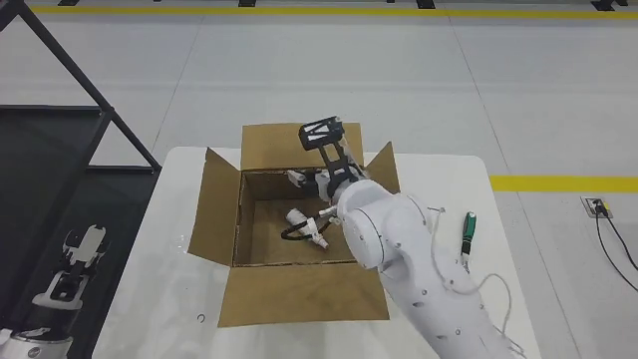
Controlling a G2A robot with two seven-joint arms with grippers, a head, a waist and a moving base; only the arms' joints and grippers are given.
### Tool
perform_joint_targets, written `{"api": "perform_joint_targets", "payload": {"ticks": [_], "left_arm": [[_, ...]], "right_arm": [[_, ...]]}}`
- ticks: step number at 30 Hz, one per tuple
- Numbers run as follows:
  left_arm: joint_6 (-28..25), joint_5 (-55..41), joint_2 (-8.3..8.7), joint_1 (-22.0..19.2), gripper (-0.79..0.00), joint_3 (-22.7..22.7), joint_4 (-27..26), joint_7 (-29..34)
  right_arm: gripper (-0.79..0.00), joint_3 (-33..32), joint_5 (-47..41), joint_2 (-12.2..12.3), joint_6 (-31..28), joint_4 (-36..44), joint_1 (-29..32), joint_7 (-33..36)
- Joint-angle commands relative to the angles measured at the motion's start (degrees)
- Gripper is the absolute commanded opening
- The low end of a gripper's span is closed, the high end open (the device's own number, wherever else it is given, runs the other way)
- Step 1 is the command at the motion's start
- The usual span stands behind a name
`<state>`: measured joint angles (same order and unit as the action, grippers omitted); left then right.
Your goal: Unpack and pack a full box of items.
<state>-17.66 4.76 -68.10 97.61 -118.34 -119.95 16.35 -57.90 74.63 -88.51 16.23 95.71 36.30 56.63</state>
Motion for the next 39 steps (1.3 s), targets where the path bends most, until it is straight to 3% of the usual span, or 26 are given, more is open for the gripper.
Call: {"api": "perform_joint_targets", "payload": {"ticks": [1,9,18,33,39], "left_arm": [[0.0,0.1,-0.03,0.1,0.0,0.1,-0.1,-0.1],[0.2,0.7,-0.1,0.0,0.0,2.0,-0.6,0.1],[1.0,2.4,-0.07,-1.2,0.0,4.6,-1.1,0.6],[1.3,3.4,-0.01,-1.9,0.0,6.0,-1.7,0.9],[0.7,2.7,0.03,-1.8,0.0,5.4,-1.2,1.0]], "right_arm": [[0.0,-3.0,3.7,0.6,2.1,6.5,3.0,1.5],[0.0,-15.2,13.0,2.3,6.2,20.9,13.3,8.5],[0.0,-28.8,13.7,3.4,6.9,23.9,24.7,13.1],[0.0,-29.2,11.1,3.3,6.7,20.7,25.0,11.0],[0.0,-35.5,8.5,3.8,6.8,14.8,23.9,17.9]]}}
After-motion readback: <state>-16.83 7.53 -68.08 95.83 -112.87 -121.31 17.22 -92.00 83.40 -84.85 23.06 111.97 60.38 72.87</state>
